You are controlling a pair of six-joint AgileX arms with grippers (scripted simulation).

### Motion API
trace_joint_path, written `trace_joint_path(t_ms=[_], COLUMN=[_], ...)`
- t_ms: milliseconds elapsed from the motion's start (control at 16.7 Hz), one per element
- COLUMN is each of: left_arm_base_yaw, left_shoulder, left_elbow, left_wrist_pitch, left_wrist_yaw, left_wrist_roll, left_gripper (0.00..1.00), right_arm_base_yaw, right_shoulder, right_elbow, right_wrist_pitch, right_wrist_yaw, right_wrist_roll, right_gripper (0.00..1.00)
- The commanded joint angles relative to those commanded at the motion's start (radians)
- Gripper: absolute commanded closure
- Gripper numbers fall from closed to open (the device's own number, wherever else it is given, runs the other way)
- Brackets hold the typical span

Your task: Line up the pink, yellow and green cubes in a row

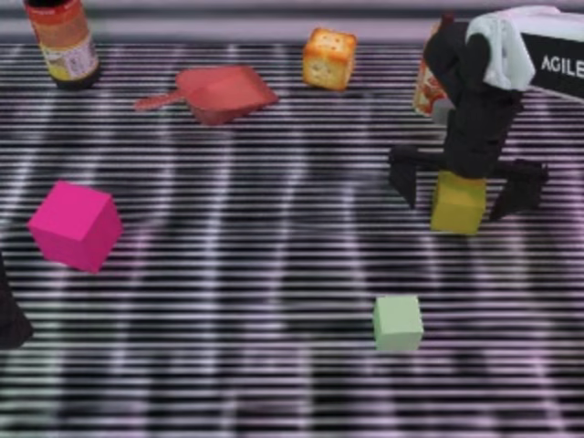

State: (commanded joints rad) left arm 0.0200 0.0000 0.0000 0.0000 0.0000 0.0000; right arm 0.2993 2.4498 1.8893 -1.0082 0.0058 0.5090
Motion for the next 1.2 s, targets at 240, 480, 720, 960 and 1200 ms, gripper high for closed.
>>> trace_joint_path(t_ms=[240,480,720,960,1200], left_arm_base_yaw=[0.000,0.000,0.000,0.000,0.000], left_shoulder=[0.000,0.000,0.000,0.000,0.000], left_elbow=[0.000,0.000,0.000,0.000,0.000], left_wrist_pitch=[0.000,0.000,0.000,0.000,0.000], left_wrist_yaw=[0.000,0.000,0.000,0.000,0.000], left_wrist_roll=[0.000,0.000,0.000,0.000,0.000], left_gripper=[0.00,0.00,0.00,0.00,0.00], right_arm_base_yaw=[0.000,0.000,0.000,0.000,0.000], right_shoulder=[0.003,0.003,0.003,0.003,0.003], right_elbow=[-0.007,-0.007,-0.007,-0.007,-0.007], right_wrist_pitch=[0.008,0.008,0.008,0.008,0.008], right_wrist_yaw=[0.000,0.000,0.000,0.000,0.000], right_wrist_roll=[0.000,0.000,0.000,0.000,0.000], right_gripper=[0.00,0.30,0.60,0.90,1.00])
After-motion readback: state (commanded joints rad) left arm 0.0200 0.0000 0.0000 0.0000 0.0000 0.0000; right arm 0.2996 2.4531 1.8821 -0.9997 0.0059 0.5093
